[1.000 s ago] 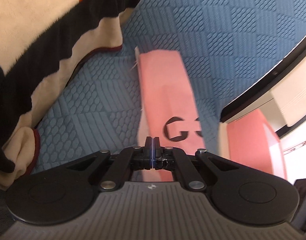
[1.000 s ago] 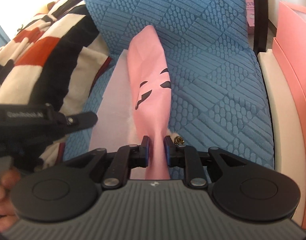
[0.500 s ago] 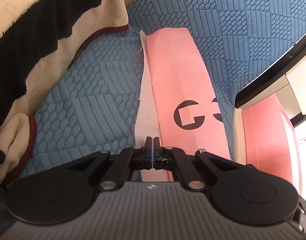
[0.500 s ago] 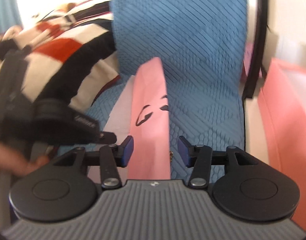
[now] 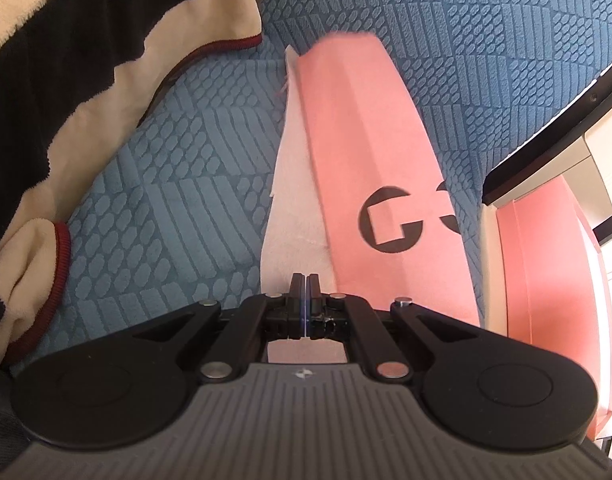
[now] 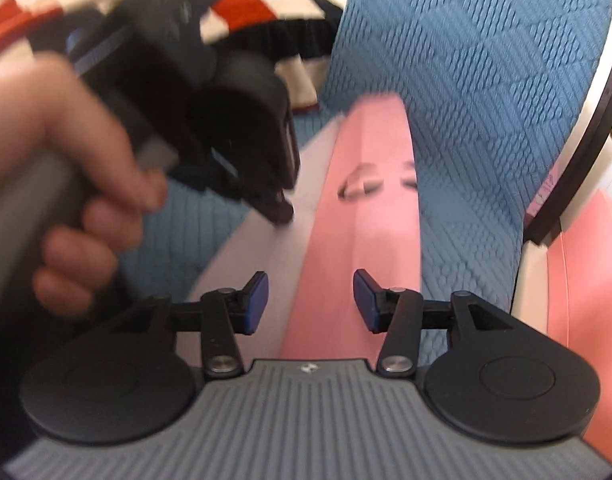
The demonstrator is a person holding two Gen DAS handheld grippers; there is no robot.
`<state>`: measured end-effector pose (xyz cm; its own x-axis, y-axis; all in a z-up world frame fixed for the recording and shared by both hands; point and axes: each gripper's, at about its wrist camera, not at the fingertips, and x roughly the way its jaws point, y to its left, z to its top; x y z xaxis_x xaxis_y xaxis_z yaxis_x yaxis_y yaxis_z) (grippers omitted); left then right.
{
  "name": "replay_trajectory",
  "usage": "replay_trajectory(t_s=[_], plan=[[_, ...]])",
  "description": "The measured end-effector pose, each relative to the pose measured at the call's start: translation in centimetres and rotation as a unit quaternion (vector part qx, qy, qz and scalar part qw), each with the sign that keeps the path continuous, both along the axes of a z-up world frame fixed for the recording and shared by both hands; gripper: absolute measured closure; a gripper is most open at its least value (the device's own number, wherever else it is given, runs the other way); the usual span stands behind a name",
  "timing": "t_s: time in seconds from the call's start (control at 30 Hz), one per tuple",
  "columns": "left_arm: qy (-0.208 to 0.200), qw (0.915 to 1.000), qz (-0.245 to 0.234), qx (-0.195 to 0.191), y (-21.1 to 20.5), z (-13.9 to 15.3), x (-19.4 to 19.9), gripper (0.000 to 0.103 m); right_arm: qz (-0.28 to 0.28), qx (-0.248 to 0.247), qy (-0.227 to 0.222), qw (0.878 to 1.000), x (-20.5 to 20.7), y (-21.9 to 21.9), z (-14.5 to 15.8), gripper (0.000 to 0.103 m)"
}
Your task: Organize objects
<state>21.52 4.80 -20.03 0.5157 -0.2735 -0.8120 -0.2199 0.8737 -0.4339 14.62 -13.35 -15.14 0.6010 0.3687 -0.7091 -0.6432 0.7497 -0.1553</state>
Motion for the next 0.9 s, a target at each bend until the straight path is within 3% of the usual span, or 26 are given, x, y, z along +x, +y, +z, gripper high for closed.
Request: replay_trajectory(t_s=[0.17,0.4,0.47,0.57,0.73,0.9], plan=[[0.004,0.9998,-0.008,0.016,-0.5,-0.3,0.1,0.103,0.003,-0.028,0.009,1.000,0.2,0.0,-1.1,0.047],[0.006,0.9994,-0.016,0.030,-1.0,-0.6,0.1,0.103,0.005,-0.123,-0.052,0.991,-0.9,0.8,-2.6,0.045],[0.005,0.9993,-0.017,0.032,-1.1,-0.6,0.1,0.103,0.008,-0.139,-0.072,0.988,-1.3,1.0,-2.8,0.038],[0.004,0.9992,-0.019,0.035,-1.2,-0.6,0.1,0.103,-0.002,-0.167,-0.097,0.981,-1.6,1.2,-2.8,0.038],[0.004,0.9991,-0.019,0.037,-1.3,-0.6,0.1,0.103,-0.025,-0.171,-0.134,0.976,-1.6,0.8,-1.9,0.037],[0.004,0.9992,-0.019,0.036,-1.3,-0.6,0.2,0.102,-0.066,-0.140,-0.158,0.975,-1.2,-0.5,0.0,0.038]])
